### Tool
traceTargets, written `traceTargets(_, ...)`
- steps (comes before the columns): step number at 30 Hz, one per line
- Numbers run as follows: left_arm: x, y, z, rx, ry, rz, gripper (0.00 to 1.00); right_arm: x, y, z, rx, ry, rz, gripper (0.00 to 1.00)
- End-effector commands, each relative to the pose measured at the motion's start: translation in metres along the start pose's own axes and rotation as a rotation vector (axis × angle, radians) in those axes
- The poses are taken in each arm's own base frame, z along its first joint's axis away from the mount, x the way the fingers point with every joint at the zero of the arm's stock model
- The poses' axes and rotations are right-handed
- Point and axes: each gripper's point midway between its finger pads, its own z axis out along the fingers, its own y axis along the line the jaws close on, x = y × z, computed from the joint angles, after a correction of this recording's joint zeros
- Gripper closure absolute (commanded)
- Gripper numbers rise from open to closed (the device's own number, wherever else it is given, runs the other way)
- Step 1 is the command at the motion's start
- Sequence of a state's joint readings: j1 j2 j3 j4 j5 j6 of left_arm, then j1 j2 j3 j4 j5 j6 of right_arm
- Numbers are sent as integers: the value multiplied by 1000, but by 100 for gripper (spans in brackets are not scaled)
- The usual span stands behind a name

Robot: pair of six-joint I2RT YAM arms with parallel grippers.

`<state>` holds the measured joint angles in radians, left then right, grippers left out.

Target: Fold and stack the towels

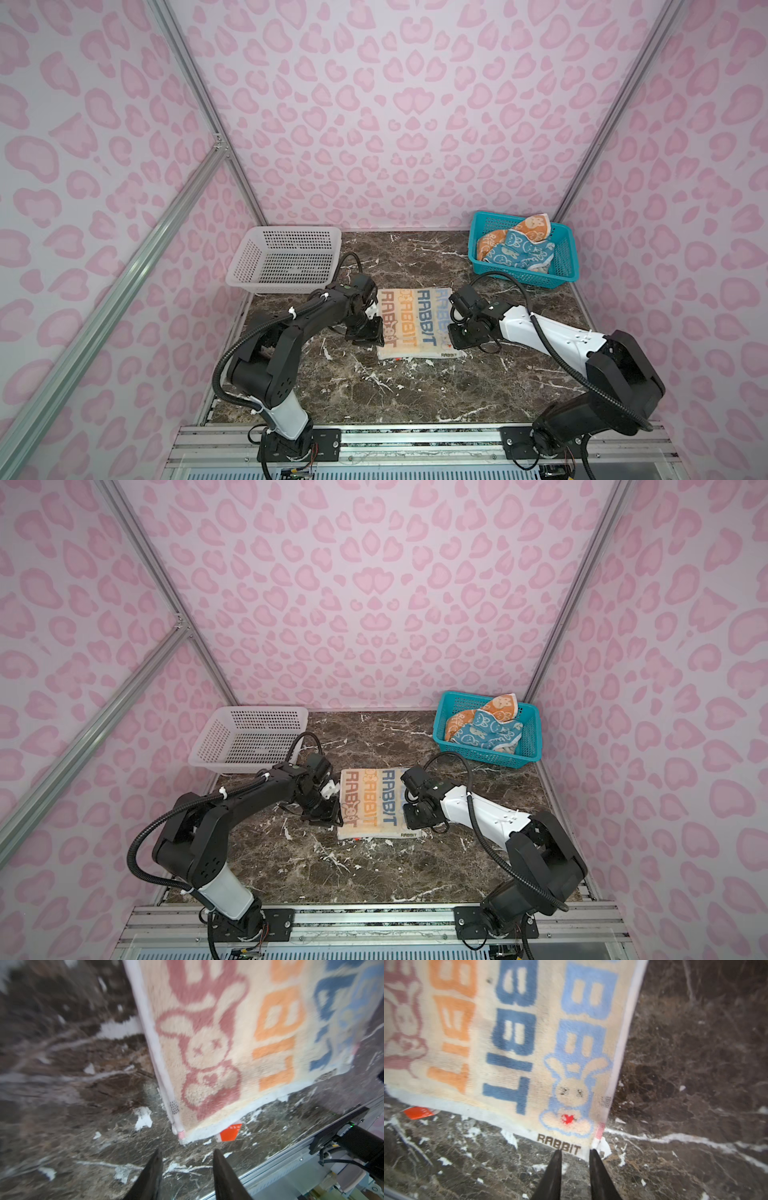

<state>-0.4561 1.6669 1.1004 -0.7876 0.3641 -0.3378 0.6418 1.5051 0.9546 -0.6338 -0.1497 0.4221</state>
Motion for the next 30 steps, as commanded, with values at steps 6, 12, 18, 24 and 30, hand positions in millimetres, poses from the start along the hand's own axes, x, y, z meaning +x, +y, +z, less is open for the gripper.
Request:
traceTargets(6,-36,-46,-22,187,-131,5,61,-17,65,7,-246,-43,-70,80)
traceTargets(12,-59,-38,15,149,-134,-31,73,-23,86,34,-283,-31,-15,85)
traceTargets(18,-86,-19,35,77,-166,-63,82,-12,69,61,-180,43,17,88)
traceTargets(24,-93,14,55,17,-147,-115,85,3,61,67,-146,103,-31,87)
traceTargets(30,-96,41,60,-52,-150,-150,86,5,72,58,-216,104,-109,83)
